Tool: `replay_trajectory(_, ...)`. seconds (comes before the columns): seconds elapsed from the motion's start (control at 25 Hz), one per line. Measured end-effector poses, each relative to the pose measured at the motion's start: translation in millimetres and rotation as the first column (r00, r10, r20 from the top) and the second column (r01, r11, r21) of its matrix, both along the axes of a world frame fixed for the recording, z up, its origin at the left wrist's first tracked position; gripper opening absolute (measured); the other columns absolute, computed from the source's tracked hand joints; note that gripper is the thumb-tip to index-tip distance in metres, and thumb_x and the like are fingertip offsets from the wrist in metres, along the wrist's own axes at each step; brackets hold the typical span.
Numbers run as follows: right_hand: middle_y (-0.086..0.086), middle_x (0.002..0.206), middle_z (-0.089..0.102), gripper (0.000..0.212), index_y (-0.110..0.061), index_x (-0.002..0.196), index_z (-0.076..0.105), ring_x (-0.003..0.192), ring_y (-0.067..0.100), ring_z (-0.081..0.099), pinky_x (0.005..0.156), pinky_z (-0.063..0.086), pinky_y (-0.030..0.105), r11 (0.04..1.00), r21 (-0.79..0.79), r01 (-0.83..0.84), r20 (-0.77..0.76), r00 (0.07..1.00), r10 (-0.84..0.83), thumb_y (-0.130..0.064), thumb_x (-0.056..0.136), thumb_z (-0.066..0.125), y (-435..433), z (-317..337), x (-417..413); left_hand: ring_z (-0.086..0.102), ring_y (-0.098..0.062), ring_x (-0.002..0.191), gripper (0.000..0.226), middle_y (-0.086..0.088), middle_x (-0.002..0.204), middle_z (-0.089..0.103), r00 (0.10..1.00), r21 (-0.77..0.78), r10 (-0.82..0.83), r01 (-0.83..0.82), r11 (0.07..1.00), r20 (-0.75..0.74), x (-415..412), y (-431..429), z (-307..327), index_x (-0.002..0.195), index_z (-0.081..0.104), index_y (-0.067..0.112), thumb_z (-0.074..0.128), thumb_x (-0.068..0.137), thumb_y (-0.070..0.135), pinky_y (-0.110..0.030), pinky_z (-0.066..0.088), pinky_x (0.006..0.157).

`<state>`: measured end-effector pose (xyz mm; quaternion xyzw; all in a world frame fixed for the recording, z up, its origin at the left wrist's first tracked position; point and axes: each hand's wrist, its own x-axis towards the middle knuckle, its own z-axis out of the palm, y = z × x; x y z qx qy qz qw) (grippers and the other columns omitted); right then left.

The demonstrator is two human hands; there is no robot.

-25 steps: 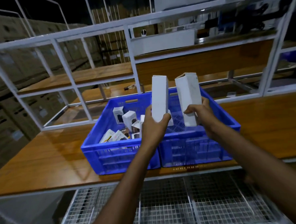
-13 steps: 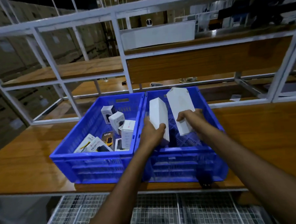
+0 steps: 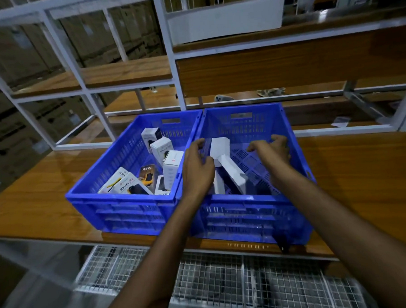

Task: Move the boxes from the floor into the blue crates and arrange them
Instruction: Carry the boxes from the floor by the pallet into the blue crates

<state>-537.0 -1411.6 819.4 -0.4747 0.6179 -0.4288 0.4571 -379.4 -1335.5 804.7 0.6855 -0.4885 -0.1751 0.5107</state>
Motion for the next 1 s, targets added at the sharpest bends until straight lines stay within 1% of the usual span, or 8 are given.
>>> replay_trajectory(0.12,0.002,0.132,0.051,0.065,-0.026,0.129,0.046,0.117,0.026,0.053,0.096,0.049,0.050,0.984,-0.112,-0.139,0.079,0.986,0.148,-0.032,0.069,0.073,5.6,11.3,16.4,0.061,-0.015,0.111,0.039,0.002,0.133,0.059,0.997,-0.123,0.075,-0.077,0.989,-0.019,8.8,13.8,7.5,0.133,0.056,0.021,0.053,0.097,0.008,-0.041,0.054,0.092)
replay_trajectory(0.28,0.002,0.113,0.065,0.034,-0.024,0.111,0.060,0.106,0.022,0.064,0.089,0.054,0.040,0.916,-0.254,-0.312,0.115,0.930,0.349,-0.020,0.080,0.074,29.2,23.0,63.3,0.064,-0.009,0.105,0.035,0.011,0.121,0.064,0.979,-0.215,0.202,-0.200,0.956,-0.015,31.3,51.1,13.9,0.123,0.060,0.029,0.058,0.093,0.012,-0.029,0.054,0.085)
replay_trajectory(0.4,0.004,0.103,0.070,0.029,-0.026,0.098,0.063,0.099,0.023,0.069,0.089,0.056,0.040,0.846,-0.290,-0.448,0.140,0.855,0.500,-0.027,0.070,0.072,60.8,27.0,103.9,0.068,-0.009,0.100,0.034,0.012,0.113,0.068,0.951,-0.241,0.309,-0.307,0.921,-0.030,58.3,90.8,14.9,0.116,0.063,0.028,0.061,0.087,0.011,-0.034,0.056,0.086)
replay_trajectory(0.52,0.008,0.102,0.070,0.018,-0.019,0.099,0.063,0.092,0.022,0.069,0.071,0.054,0.026,0.766,-0.285,-0.576,0.148,0.763,0.629,-0.009,0.085,0.069,103.9,26.3,146.8,0.069,-0.006,0.094,0.027,0.012,0.104,0.072,0.914,-0.233,0.404,-0.400,0.886,-0.030,91.8,143.6,13.1,0.109,0.067,0.025,0.062,0.085,0.013,-0.038,0.057,0.087)
replay_trajectory(0.6,0.009,0.095,0.070,0.016,-0.015,0.098,0.061,0.089,0.025,0.072,0.062,0.051,0.019,0.719,-0.301,-0.626,0.172,0.706,0.687,-0.003,0.088,0.064,138.4,26.5,172.4,0.069,-0.001,0.091,0.024,0.014,0.099,0.073,0.879,-0.223,0.476,-0.467,0.855,-0.015,113.1,184.1,11.8,0.105,0.069,0.027,0.064,0.086,0.014,-0.038,0.057,0.087)
replay_trajectory(0.8,0.011,0.090,0.072,0.026,-0.018,0.096,0.063,0.083,0.020,0.070,0.072,0.050,0.029,0.591,-0.328,-0.737,0.144,0.579,0.802,-0.014,0.073,0.074,240.2,24.9,232.2,0.067,0.002,0.089,0.019,0.016,0.097,0.072,0.795,-0.190,0.606,-0.596,0.780,-0.008,152.3,308.0,10.5,0.106,0.069,0.031,0.068,0.089,0.023,-0.038,0.059,0.078)
replay_trajectory(0.92,0.000,0.089,0.068,0.036,-0.025,0.097,0.063,0.085,0.016,0.068,0.081,0.056,0.039,0.497,-0.352,-0.793,0.066,0.509,0.858,-0.030,0.064,0.077,319.6,16.5,266.4,0.064,0.001,0.098,0.022,0.018,0.107,0.069,0.708,-0.160,0.683,-0.664,0.730,0.180,171.0,404.1,3.6,0.112,0.064,0.036,0.066,0.091,0.043,-0.036,0.058,0.079)
replay_trajectory(1.0,-0.003,0.095,0.066,0.039,-0.025,0.106,0.063,0.086,0.012,0.065,0.085,0.057,0.039,0.396,-0.368,-0.841,-0.051,0.443,0.895,-0.030,0.072,0.080,373.6,8.1,284.7,0.063,-0.003,0.102,0.027,0.017,0.112,0.067,0.632,-0.135,0.715,-0.714,0.687,0.298,183.0,469.2,-4.8,0.116,0.063,0.035,0.065,0.092,0.048,-0.036,0.058,0.081)
